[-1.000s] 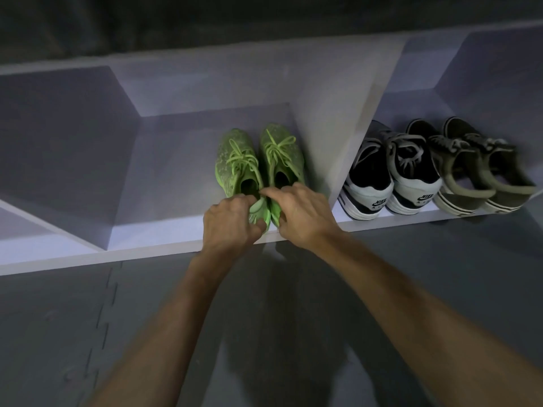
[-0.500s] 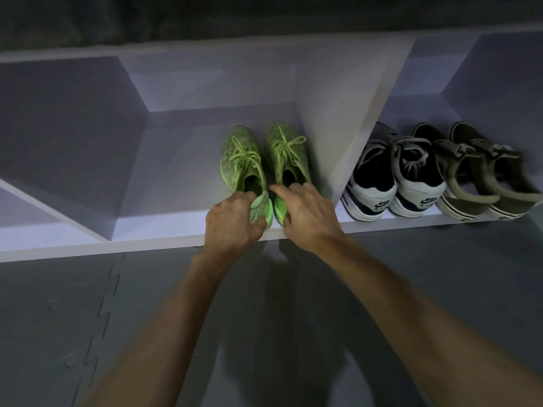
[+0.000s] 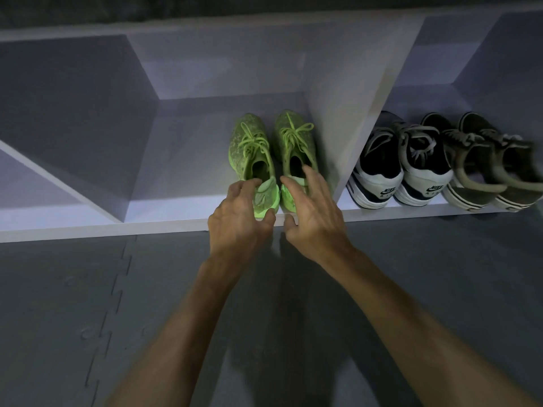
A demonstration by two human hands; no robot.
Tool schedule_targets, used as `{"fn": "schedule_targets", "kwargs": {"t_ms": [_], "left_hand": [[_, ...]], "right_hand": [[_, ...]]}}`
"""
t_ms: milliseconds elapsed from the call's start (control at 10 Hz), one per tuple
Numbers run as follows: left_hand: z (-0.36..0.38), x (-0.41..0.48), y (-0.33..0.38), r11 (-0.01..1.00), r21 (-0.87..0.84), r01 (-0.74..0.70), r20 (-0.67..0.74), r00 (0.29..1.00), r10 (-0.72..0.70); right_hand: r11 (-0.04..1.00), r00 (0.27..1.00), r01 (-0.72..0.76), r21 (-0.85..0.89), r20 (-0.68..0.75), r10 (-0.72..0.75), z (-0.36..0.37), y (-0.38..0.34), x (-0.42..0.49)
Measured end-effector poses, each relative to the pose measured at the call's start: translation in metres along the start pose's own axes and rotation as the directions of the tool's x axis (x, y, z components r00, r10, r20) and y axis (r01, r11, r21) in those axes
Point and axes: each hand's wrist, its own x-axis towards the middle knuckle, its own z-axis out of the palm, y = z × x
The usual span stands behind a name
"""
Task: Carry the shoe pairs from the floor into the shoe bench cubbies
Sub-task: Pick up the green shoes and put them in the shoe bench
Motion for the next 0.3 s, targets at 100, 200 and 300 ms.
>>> {"fn": "schedule_targets", "kwargs": {"t_ms": [100, 200, 300], "left_hand": [[-0.002, -0.005, -0.001, 1.000, -0.008, 0.004, 0.007, 1.000, -0.004], [-0.004, -0.011, 0.000, 1.000, -0.005, 0.006, 0.002, 1.000, -0.006], [-0.007, -0.015, 0.000, 1.000, -0.012, 0.008, 0.000, 1.000, -0.008]], "right_hand": [[1.000, 1.000, 0.001, 0.016, 0.011, -0.002, -0.001, 0.001, -0.005], [0.999, 1.000, 0.000, 0.038, 0.006, -0.001, -0.007, -0.001, -0.012], [0.998, 1.000, 0.009, 0.055, -0.007, -0.009, -0.009, -0.001, -0.018]]}}
